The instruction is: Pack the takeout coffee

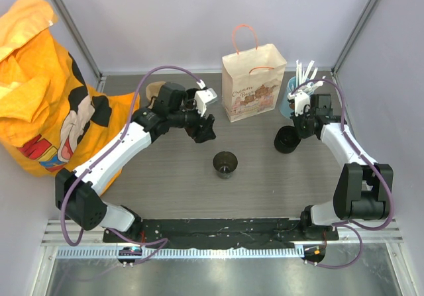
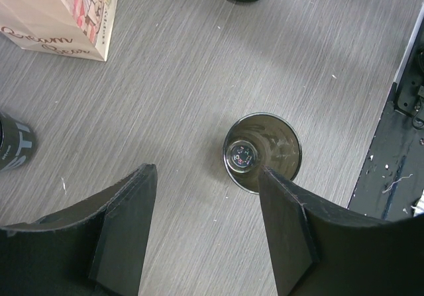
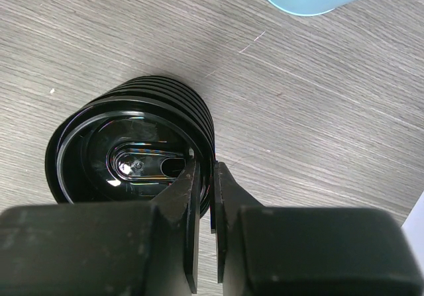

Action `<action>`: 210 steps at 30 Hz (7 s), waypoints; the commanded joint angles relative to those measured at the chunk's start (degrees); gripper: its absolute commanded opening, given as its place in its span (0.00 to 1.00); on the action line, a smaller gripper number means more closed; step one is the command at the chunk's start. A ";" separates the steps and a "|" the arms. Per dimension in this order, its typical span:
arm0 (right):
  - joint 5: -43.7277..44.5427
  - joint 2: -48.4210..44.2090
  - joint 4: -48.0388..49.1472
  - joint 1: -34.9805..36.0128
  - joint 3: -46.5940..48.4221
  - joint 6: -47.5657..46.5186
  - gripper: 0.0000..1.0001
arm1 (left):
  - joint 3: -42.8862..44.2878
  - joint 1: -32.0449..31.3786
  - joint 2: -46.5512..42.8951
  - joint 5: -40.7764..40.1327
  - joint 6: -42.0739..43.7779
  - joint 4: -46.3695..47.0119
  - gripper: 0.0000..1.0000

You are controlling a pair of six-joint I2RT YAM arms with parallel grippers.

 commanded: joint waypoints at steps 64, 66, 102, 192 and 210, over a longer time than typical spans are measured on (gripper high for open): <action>-46.46 6.68 -59.37 15.22 40.28 -24.12 0.12 | 1.39 -11.51 -8.93 13.90 75.73 -1.75 1.00; -46.55 6.77 -58.93 15.84 39.84 -23.86 0.12 | 2.80 -12.22 -6.91 13.81 75.56 -1.58 1.00; -50.59 -0.08 -59.37 21.29 33.77 -35.98 0.11 | 1.22 -20.66 -2.85 12.85 65.98 5.37 0.68; -28.61 -19.15 -20.44 28.15 14.27 -22.97 0.63 | 16.25 -3.35 19.56 16.62 -48.63 16.17 0.00; -33.09 -14.41 -20.78 28.32 18.47 -28.34 0.53 | 8.60 -2.03 14.11 16.01 -55.31 21.54 0.00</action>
